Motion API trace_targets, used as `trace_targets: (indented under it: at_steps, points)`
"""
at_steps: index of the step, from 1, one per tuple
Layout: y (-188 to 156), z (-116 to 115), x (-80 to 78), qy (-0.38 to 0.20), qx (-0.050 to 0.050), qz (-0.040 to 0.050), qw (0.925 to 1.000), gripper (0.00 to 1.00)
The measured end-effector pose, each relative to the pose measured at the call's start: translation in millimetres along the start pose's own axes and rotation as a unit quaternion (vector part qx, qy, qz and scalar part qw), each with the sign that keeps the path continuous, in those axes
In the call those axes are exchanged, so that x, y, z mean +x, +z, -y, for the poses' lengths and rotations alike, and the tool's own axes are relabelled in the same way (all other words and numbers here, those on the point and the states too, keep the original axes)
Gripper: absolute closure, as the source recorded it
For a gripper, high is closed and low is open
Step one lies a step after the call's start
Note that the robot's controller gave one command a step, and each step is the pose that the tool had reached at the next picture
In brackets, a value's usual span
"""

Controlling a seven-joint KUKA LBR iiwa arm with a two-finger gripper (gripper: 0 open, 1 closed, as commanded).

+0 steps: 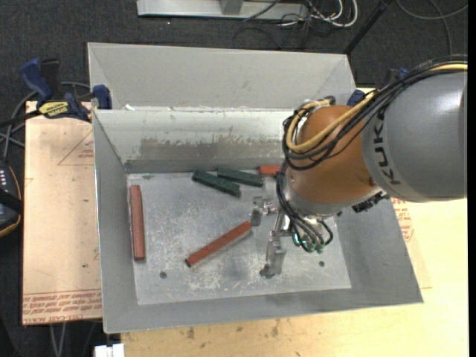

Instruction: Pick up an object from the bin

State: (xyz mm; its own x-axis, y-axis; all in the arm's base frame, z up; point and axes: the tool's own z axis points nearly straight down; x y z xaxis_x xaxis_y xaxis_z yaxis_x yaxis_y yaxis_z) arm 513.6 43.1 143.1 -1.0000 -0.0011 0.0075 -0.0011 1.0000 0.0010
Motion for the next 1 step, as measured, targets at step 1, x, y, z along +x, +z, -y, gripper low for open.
trace_targets:
  at_steps: [1]
  points:
    - [74.7,-44.8,-30.1,-0.1,0.0,0.0029,0.995,0.0]
